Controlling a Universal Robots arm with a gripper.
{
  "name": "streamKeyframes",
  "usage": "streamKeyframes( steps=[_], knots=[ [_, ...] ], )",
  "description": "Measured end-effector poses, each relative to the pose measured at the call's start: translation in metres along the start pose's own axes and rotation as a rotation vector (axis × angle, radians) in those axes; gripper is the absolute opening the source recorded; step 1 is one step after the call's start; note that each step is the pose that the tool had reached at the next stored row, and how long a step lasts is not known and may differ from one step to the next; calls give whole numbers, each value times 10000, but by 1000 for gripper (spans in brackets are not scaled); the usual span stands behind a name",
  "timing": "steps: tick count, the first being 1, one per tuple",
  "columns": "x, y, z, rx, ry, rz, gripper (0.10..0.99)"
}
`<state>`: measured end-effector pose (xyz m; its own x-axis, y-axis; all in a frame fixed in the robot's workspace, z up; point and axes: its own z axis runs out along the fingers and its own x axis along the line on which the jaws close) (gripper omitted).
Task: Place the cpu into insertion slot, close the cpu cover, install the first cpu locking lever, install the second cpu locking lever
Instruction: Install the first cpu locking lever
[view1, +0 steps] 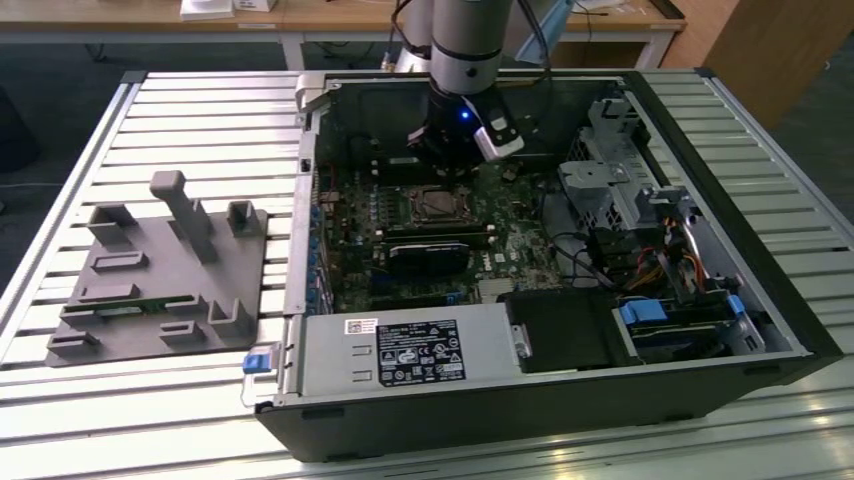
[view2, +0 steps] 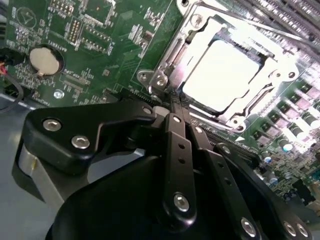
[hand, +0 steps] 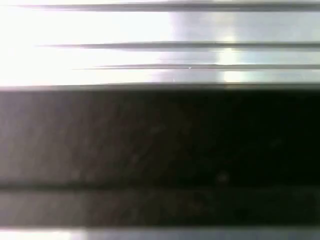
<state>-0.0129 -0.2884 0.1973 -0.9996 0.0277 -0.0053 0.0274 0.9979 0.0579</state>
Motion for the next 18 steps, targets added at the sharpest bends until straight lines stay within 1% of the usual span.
streamKeyframes(
  steps=[1,5,18],
  knots=[
    [-3,6,-23,-26,-14,-1,106],
    [-2,11,-156,-13,-3,0,106],
    [-4,-56,-165,-13,-3,0,106]
  ],
)
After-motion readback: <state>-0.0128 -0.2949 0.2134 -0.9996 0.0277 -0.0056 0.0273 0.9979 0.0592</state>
